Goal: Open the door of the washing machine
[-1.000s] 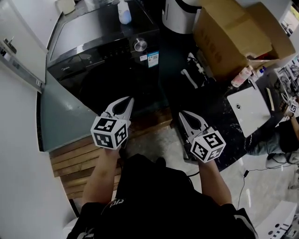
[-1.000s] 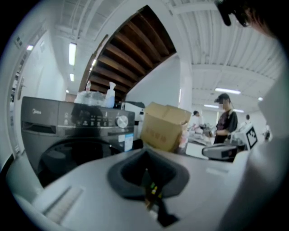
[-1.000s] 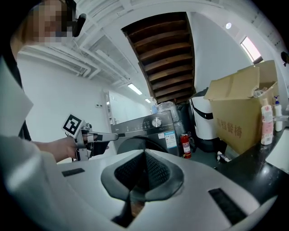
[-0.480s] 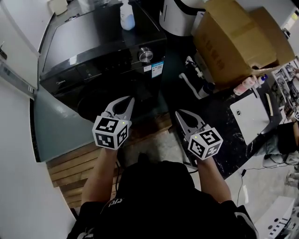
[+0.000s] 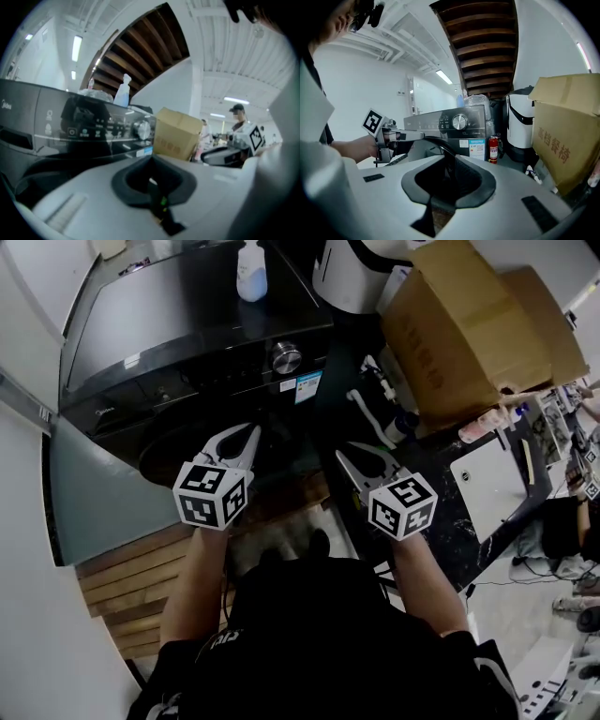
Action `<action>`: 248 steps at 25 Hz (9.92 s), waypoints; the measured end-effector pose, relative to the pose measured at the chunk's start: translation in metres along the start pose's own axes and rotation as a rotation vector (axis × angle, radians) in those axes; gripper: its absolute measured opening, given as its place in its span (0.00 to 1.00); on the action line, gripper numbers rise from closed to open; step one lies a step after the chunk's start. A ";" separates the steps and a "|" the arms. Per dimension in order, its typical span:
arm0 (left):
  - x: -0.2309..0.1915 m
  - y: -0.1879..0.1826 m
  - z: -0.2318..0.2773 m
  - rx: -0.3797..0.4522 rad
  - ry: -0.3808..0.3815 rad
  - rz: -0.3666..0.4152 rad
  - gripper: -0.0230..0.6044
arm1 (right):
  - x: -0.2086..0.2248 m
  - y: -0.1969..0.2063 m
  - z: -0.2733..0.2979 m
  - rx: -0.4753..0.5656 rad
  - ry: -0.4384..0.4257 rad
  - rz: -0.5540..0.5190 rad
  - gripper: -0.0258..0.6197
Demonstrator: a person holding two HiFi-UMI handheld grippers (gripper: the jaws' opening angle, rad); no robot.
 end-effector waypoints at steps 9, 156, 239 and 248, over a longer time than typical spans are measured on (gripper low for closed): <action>-0.002 -0.010 0.026 0.028 -0.055 -0.022 0.05 | 0.030 -0.031 0.036 -0.014 -0.101 -0.102 0.23; 0.028 0.085 -0.099 0.016 -0.310 -0.242 0.34 | -0.107 0.105 0.079 -0.261 -0.372 -0.508 0.17; 0.032 0.122 -0.357 0.033 -0.973 -0.183 0.19 | -0.210 0.069 0.082 -0.193 -0.668 -0.230 0.05; -0.007 0.078 -0.282 0.074 -0.670 -0.145 0.17 | -0.199 0.033 0.092 -0.120 -0.535 -0.181 0.05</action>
Point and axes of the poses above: the fingertips, and each gripper's own axes: z forward along the fingers, x to its right, y out of its underside, the point moved 6 cm from there along -z, backward along the fingers, and after that the axes turned 9 degrees about y, right-handed, at the moved point
